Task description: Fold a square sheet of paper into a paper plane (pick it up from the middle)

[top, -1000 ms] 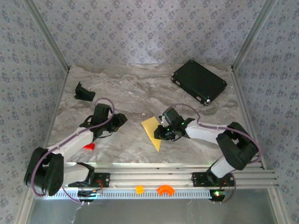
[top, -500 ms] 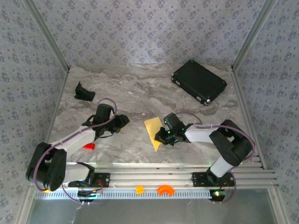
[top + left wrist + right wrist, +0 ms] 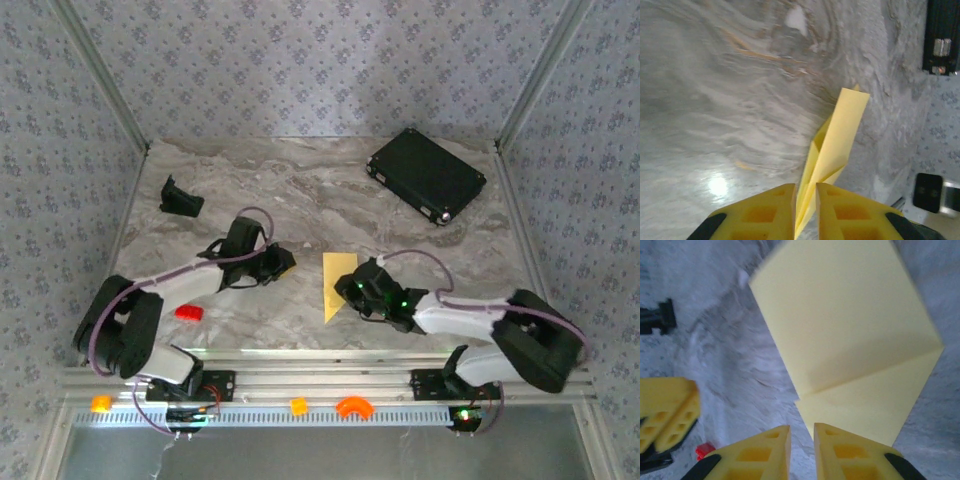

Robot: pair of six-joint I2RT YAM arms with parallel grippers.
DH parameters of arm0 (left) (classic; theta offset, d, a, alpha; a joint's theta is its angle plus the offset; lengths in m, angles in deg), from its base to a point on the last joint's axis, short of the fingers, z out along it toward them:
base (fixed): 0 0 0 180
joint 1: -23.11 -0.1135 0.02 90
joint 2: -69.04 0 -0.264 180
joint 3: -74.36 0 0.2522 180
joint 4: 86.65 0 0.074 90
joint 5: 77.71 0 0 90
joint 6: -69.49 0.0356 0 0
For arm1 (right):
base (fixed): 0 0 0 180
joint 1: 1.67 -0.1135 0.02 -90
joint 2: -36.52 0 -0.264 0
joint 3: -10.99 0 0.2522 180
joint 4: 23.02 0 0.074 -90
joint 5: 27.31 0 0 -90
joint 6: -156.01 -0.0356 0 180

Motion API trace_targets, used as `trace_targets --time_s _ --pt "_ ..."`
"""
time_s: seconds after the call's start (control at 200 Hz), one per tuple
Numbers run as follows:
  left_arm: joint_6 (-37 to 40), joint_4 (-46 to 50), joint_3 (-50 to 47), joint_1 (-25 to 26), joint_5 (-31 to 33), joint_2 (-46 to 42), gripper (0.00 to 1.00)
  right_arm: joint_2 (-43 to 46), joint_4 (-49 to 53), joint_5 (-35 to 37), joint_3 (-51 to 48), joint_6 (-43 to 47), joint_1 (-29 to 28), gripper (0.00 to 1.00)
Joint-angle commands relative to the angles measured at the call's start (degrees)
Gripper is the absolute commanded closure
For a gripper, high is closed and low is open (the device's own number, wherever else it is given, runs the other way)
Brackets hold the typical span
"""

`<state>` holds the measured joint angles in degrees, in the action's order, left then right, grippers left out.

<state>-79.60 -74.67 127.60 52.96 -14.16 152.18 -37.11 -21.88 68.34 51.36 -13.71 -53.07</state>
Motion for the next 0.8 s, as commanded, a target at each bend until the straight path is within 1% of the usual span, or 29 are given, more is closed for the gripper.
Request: trace_targets --time_s 0.0,0.07,0.095,0.125,0.155,0.23,0.32,0.39,0.51,0.615,0.795 --pt "1.82 -2.12 4.21 1.92 -3.23 3.3 0.84 6.6 14.97 8.59 1.77 8.66 0.8 0.76" --pt "2.34 -2.41 6.15 3.07 -4.38 6.29 0.86 10.45 19.64 9.37 1.66 13.41 2.01 0.73" --pt "2.6 -2.44 7.03 3.33 -4.83 7.35 0.86 11.73 21.0 9.06 1.4 14.52 2.72 0.7" --pt "2.98 -2.36 8.07 3.72 -5.52 8.66 0.88 13.13 21.44 8.18 0.65 15.23 3.77 0.67" --pt "3.18 -2.2 9.04 3.98 -6.16 10.13 0.89 14.6 21.13 7.14 -0.69 15.78 4.97 0.66" --pt "3.24 -2.71 11.06 4.71 -7.34 13.14 0.91 18.37 18.22 2.31 -4.84 16.5 8.95 0.65" --pt "3.42 -2.12 14.15 5.98 -8.11 16.88 0.94 22.84 11.87 -4.68 -10.2 18.3 13.48 0.64" --pt "3.78 -1.65 16.43 7.09 -8.61 19.28 0.94 25.14 12.56 -9.11 -10.86 18.69 16.82 0.63" --pt "3.9 -0.18 19.11 8.03 -7.81 22.76 0.96 24.95 15.73 -15.36 -9.85 20.77 20.43 0.63" --pt "3.72 0.45 19.82 8.1 -6.91 25.03 0.98 22.98 13.84 -21.06 -10.0 22.8 22.67 0.63" --pt "3.63 1.35 18.83 7.95 -5.62 27.49 1.0 19.97 13.14 -23.41 -10.0 23.2 23.52 0.62"
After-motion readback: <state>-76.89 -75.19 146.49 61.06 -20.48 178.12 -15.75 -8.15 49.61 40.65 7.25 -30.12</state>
